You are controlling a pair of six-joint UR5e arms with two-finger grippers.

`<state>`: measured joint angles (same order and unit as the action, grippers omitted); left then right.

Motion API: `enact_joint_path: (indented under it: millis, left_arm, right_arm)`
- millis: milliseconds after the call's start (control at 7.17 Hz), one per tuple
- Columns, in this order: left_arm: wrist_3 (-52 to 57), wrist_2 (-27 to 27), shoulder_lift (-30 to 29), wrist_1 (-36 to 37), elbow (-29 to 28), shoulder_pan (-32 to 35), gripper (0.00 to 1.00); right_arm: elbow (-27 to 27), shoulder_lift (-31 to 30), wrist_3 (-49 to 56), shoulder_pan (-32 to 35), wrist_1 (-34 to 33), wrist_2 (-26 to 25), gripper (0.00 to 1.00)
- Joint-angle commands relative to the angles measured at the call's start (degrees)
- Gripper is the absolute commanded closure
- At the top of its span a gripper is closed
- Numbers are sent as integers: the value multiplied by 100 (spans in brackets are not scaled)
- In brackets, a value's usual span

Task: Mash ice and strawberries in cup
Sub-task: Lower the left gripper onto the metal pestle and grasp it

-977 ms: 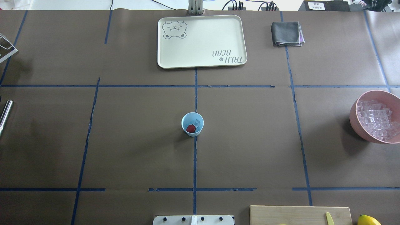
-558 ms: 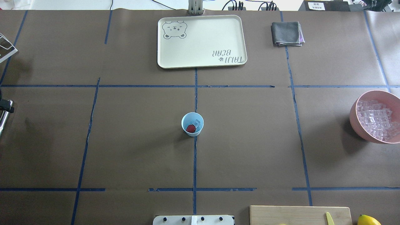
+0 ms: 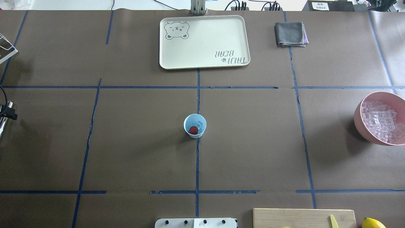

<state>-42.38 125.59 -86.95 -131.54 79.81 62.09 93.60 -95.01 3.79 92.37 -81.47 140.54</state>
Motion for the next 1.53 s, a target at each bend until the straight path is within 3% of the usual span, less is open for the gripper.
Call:
enact_joint_path:
  millis: [0,419,698,837,977,1395]
  left_arm:
    - [-7,0,11,-4,-18,-4,13]
    - [-16,0,11,-4,-18,-4,51]
    - [-7,9,11,-4,-18,-4,92]
    - [-7,18,11,14,35,5,100]
    - [-7,70,20,57,235,23,100]
    - [80,-8,-58,207,1577,23,100]
  right_arm:
    - [-9,35,-1,0,0,0,0]
    - [0,44,-1,0,0,0,0]
    - [0,44,-1,0,0,0,0]
    - [0,44,-1,0,0,0,0]
    - [9,44,-1,0,0,0,0]
    - [26,44,-18,0,0,18,0]
